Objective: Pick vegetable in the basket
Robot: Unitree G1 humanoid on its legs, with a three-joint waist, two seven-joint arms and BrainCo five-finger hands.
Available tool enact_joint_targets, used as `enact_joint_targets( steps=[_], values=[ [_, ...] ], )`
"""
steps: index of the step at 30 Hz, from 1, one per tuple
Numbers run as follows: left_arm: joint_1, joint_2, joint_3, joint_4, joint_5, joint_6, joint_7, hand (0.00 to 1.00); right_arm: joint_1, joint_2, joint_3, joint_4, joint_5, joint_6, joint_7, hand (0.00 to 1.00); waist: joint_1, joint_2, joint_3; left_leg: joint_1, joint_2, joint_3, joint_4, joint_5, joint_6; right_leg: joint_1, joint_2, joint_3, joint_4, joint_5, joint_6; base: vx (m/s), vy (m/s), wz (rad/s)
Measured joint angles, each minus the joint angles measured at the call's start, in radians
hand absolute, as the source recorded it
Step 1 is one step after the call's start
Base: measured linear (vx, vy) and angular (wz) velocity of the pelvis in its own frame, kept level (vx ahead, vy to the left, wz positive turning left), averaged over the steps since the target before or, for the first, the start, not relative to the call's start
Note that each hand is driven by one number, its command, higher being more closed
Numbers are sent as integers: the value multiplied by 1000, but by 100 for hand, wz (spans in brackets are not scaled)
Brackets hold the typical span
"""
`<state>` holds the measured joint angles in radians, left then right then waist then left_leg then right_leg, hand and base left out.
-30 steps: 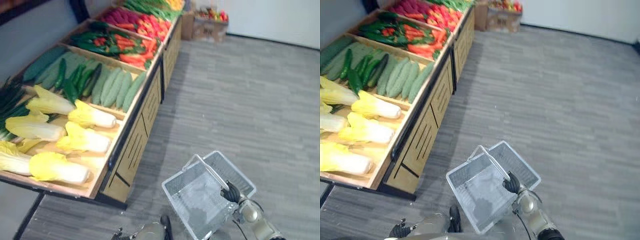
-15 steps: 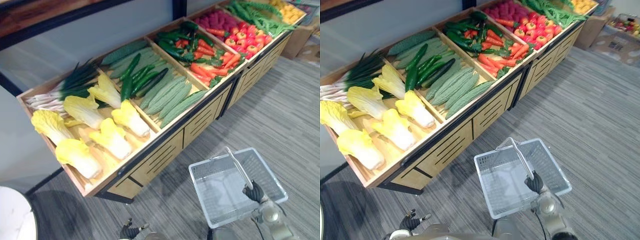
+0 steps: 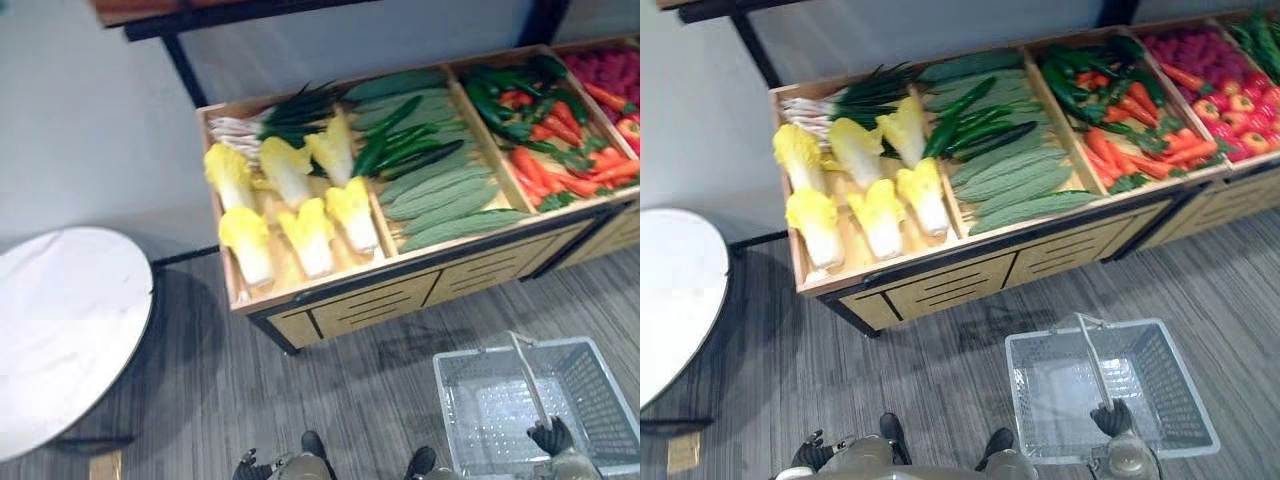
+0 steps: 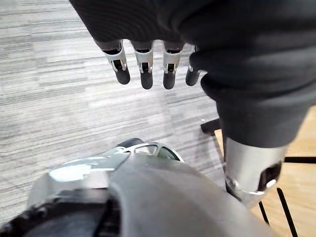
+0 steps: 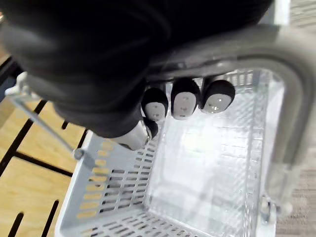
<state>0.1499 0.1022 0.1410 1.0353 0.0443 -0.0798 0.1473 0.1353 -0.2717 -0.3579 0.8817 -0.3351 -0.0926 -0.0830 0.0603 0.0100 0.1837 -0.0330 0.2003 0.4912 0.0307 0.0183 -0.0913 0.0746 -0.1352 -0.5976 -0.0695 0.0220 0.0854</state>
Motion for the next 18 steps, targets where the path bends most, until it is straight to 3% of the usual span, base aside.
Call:
enact_joint_targets(
  steps=[5, 7, 10, 12, 13, 16, 18],
  values=[
    [1, -3, 6, 20, 2, 2, 1, 0, -13, 7, -30, 42, 42, 2, 0, 100, -4, 11, -13, 22, -48, -4, -48, 8, 20, 0, -34, 0, 6, 10, 15, 5, 94, 4],
    [1, -10, 6, 31, 7, 2, 1, 0, -17, 8, -56, 51, 59, 2, -1, 100, -11, 16, -17, 27, -67, -12, -64, 7, 28, -20, -66, -6, 66, -15, 33, 42, 97, 13],
    [4, -15, 5, 33, 7, 2, 1, 0, -36, 17, -86, 77, 79, 12, -2, 100, -23, 19, -17, 50, -91, -12, -64, -34, 43, -88, -159, 7, 307, -90, 67, 57, 78, 7],
    [5, -5, 5, 33, 7, 2, 1, 0, -58, 40, -84, 81, 80, 22, -1, 100, -30, 13, -15, 70, -97, -8, -71, -38, 42, -149, -203, 44, 460, -88, 64, 64, 83, -5],
    [3, 12, 5, 33, 7, 2, 1, 0, -65, 63, -81, 83, 81, 22, -1, 100, -31, -3, -13, 85, -102, -8, -75, -37, 40, -175, -216, 83, 521, -80, 52, 104, 72, -3],
    [-1, 38, 21, 20, 7, 1, 2, 0, -85, 82, -55, 114, 98, 16, 0, 100, -32, -8, -13, 106, -83, -20, -80, -31, 53, -197, -213, 120, 572, -65, 32, 139, 24, 6],
    [-14, 59, 26, 19, 7, -3, 5, 0, -102, 94, -26, 121, 98, 16, 3, 100, -32, -18, -3, 99, -56, -41, -79, -29, 48, -194, -161, 149, 448, -96, 30, 117, -80, 27]
  ],
)
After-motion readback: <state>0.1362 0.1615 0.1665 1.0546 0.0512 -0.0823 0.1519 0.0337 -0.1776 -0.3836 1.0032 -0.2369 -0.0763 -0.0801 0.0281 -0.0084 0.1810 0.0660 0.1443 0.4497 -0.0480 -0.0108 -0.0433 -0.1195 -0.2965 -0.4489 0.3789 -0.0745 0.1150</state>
